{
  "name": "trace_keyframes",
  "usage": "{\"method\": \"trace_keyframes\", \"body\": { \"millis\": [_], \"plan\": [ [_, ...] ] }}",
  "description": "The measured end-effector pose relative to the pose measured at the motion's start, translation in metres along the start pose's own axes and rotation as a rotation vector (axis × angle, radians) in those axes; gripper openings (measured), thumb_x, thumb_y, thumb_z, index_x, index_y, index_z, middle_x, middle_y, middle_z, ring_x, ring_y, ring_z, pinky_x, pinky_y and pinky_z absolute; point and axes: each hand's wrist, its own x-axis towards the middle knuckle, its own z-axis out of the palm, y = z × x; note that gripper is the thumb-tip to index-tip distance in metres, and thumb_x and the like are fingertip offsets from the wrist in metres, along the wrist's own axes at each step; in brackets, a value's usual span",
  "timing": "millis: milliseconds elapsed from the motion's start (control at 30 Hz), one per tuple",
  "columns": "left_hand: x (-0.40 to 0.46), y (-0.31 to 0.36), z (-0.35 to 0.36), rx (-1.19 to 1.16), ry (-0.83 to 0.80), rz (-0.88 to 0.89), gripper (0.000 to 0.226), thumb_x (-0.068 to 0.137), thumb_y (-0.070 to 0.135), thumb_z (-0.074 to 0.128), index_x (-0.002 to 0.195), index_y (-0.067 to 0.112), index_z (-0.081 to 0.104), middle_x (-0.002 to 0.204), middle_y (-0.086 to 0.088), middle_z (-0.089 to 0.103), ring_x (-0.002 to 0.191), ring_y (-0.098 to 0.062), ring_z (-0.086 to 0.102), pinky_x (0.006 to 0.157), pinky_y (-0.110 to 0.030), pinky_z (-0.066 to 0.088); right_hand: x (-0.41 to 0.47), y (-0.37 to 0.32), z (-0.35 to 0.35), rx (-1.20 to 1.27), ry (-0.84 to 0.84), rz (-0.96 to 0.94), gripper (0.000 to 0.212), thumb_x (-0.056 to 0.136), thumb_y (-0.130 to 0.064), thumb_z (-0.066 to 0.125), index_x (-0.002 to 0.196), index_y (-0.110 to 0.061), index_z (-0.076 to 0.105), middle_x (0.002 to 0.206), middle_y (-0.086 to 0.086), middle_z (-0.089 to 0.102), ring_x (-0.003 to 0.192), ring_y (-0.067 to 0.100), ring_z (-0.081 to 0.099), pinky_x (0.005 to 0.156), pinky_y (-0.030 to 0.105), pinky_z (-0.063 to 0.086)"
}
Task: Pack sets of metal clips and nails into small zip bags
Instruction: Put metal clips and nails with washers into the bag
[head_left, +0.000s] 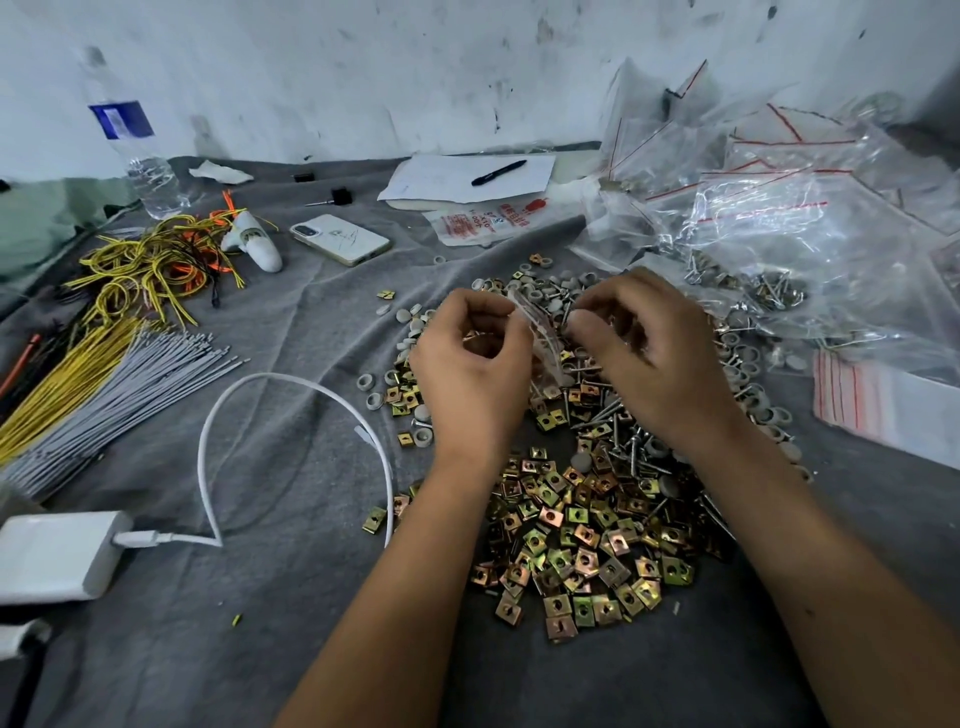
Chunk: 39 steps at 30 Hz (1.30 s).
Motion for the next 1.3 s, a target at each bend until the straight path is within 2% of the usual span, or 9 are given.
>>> {"method": "trace_keyframes", "body": {
  "millis": [133, 267, 400, 633, 900, 1000, 1167, 1233, 1300],
  "plan": [
    [0.003, 0.002, -0.004, -0.157, 0.047, -0.083, 0.017, 0.087, 0.000, 0.072, 0.083, 0.015, 0.067, 0.073, -0.007, 0.069, 0.065, -0.032, 0.068, 0.062, -0.047, 0.060, -0.005, -0.013, 0.006, 0.036, -0.143, -0.197, 0.041, 0.085, -0.046, 0.077, 0.111, -0.019, 0.062, 0.096, -0.007, 0.062, 0.083, 0.006, 0.060, 0.070, 0.015, 0.046],
    [0.004, 0.003, -0.004, -0.275, -0.012, -0.127, 0.013, 0.087, 0.002, 0.073, 0.087, 0.013, 0.066, 0.079, -0.024, 0.069, 0.068, -0.035, 0.067, 0.066, -0.060, 0.059, -0.003, -0.013, 0.007, 0.055, -0.108, -0.148, 0.022, 0.086, -0.023, 0.079, 0.102, -0.015, 0.066, 0.088, -0.009, 0.067, 0.081, 0.005, 0.065, 0.069, 0.026, 0.053],
    [0.004, 0.002, -0.004, -0.316, -0.029, -0.107, 0.008, 0.090, 0.004, 0.070, 0.089, 0.011, 0.066, 0.075, -0.012, 0.070, 0.066, -0.028, 0.071, 0.061, -0.043, 0.060, -0.003, -0.009, 0.004, 0.055, -0.111, -0.112, 0.009, 0.087, -0.012, 0.078, 0.094, -0.013, 0.072, 0.086, -0.009, 0.069, 0.080, 0.004, 0.065, 0.069, 0.022, 0.053],
    [0.013, -0.002, -0.012, -0.347, 0.296, -0.152, 0.004, 0.086, 0.019, 0.058, 0.084, 0.017, 0.061, 0.084, -0.010, 0.058, 0.080, -0.024, 0.050, 0.072, -0.047, 0.040, 0.009, -0.013, -0.007, 0.187, 0.011, 0.057, 0.009, 0.093, -0.014, 0.074, 0.099, -0.018, 0.070, 0.088, -0.010, 0.069, 0.076, -0.001, 0.067, 0.066, 0.010, 0.052],
    [0.021, -0.005, -0.020, -0.374, 0.485, -0.227, 0.012, 0.100, 0.014, 0.052, 0.091, 0.011, 0.059, 0.086, -0.014, 0.057, 0.077, -0.024, 0.050, 0.067, -0.041, 0.041, 0.051, -0.046, -0.044, 0.163, 0.031, -0.032, 0.003, 0.092, -0.024, 0.073, 0.091, -0.025, 0.070, 0.084, -0.009, 0.070, 0.080, 0.011, 0.069, 0.069, 0.035, 0.061],
    [0.017, -0.002, -0.018, -0.430, 0.317, -0.265, 0.018, 0.097, 0.029, 0.051, 0.089, 0.016, 0.062, 0.085, -0.005, 0.062, 0.078, -0.017, 0.056, 0.063, -0.033, 0.046, 0.051, -0.047, -0.048, 0.102, -0.082, -0.043, 0.009, 0.089, -0.015, 0.077, 0.093, -0.023, 0.077, 0.082, -0.005, 0.072, 0.078, 0.014, 0.069, 0.074, 0.043, 0.061],
    [0.004, 0.002, -0.007, -0.322, -0.357, -0.232, 0.044, 0.098, 0.053, 0.040, 0.110, 0.019, 0.065, 0.110, -0.005, 0.074, 0.104, -0.025, 0.070, 0.092, -0.046, 0.053, 0.049, -0.040, -0.051, 0.297, -0.020, -0.017, 0.017, 0.087, -0.008, 0.077, 0.093, -0.024, 0.077, 0.084, -0.001, 0.076, 0.077, 0.020, 0.073, 0.076, 0.044, 0.063],
    [-0.001, 0.003, -0.005, -0.239, -0.597, -0.246, 0.036, 0.101, 0.047, 0.048, 0.113, 0.019, 0.066, 0.109, -0.005, 0.077, 0.098, -0.024, 0.074, 0.086, -0.042, 0.059, 0.046, -0.032, -0.047, 0.380, -0.006, 0.015, 0.017, 0.086, -0.009, 0.080, 0.096, -0.023, 0.076, 0.080, -0.003, 0.076, 0.068, 0.017, 0.071, 0.065, 0.033, 0.060],
    [-0.005, 0.002, -0.004, -0.216, -0.692, -0.281, 0.013, 0.101, 0.026, 0.061, 0.094, 0.024, 0.072, 0.096, -0.004, 0.078, 0.081, -0.020, 0.073, 0.075, -0.037, 0.060, 0.045, -0.023, -0.044, 0.467, 0.056, 0.069, 0.018, 0.086, -0.011, 0.080, 0.101, -0.021, 0.075, 0.078, 0.000, 0.076, 0.065, 0.016, 0.069, 0.062, 0.027, 0.056]
  ]
}}
